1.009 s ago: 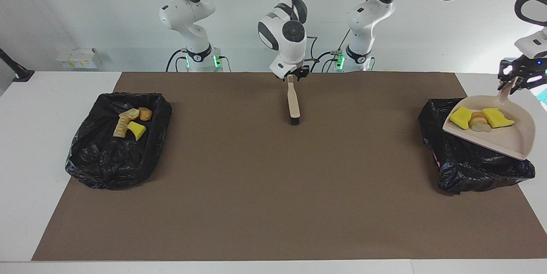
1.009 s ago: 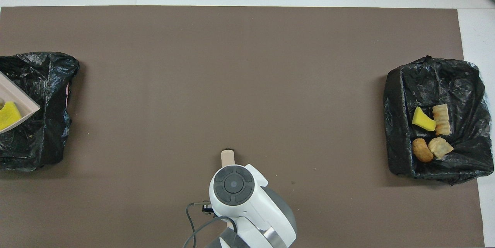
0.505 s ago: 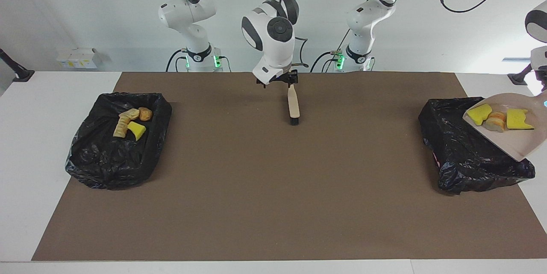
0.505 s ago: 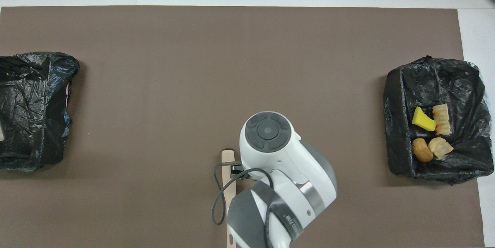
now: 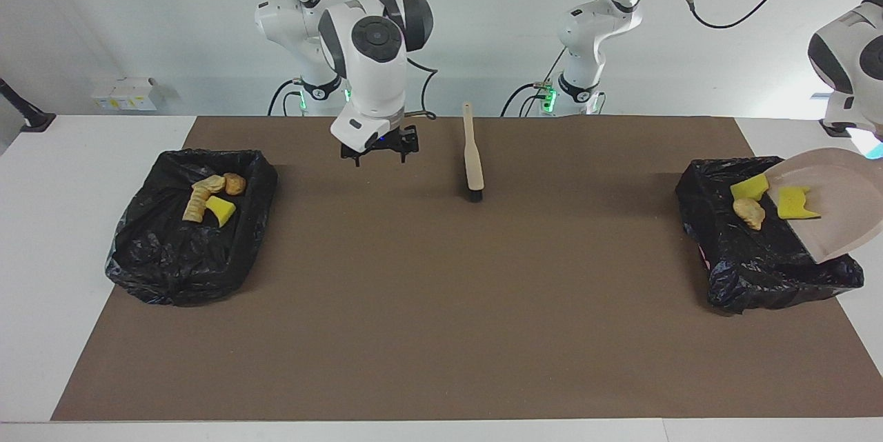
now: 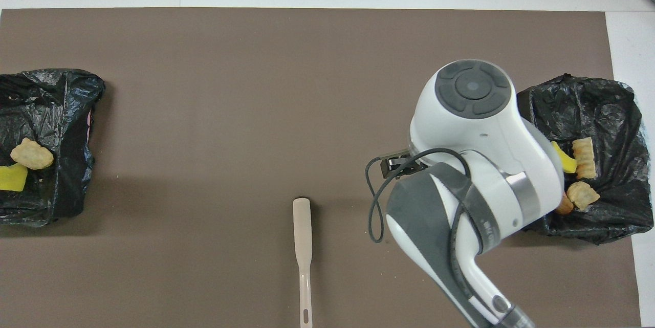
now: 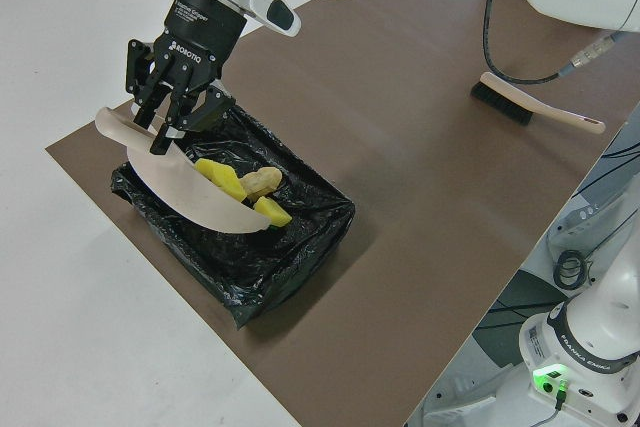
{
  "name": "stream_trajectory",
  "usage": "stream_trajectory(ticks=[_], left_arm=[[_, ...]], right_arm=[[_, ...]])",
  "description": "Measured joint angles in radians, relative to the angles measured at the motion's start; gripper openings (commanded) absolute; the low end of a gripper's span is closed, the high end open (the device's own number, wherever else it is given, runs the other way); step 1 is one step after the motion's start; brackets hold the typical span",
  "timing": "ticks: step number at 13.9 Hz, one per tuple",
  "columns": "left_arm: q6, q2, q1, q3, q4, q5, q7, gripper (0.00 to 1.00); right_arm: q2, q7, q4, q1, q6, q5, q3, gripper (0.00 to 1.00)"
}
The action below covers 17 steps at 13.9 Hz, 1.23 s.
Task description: Sweep and dump trash in bin
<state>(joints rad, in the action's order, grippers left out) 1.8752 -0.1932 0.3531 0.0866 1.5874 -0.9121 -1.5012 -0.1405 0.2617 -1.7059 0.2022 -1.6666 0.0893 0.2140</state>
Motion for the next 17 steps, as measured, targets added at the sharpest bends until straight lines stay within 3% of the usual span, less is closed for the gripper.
stream_trajectory(ticks=[4, 7, 10, 13, 17], left_arm=[[-0.054, 0.008, -0.052, 0.002, -0.027, -0.044, -0.001, 0.0], [-0.072, 0.013, -0.065, 0.005, -0.068, 0.008, -0.001, 0.0], [-0.092, 0.028, -0.066, 0.003, -0.088, 0.22, 0.023, 0.0], [-0.152, 0.068, -0.066, -0.002, -0.089, 0.441, 0.165, 0.0], [-0.258, 0.088, -0.112, 0.015, -0.079, 0.629, 0.563, 0.0]], right_arm=[[0.001, -0.201, 0.071, -0.151, 0.025, 0.049, -0.002, 1.0], [0.006, -0.32, 0.104, -0.266, 0.028, 0.051, -0.005, 1.0], [0.037, -0.329, 0.112, -0.334, 0.033, 0.051, -0.014, 1.0], [0.072, -0.329, 0.113, -0.347, 0.059, 0.051, -0.053, 1.0], [0.114, -0.329, 0.114, -0.349, 0.109, 0.051, -0.063, 1.0]])
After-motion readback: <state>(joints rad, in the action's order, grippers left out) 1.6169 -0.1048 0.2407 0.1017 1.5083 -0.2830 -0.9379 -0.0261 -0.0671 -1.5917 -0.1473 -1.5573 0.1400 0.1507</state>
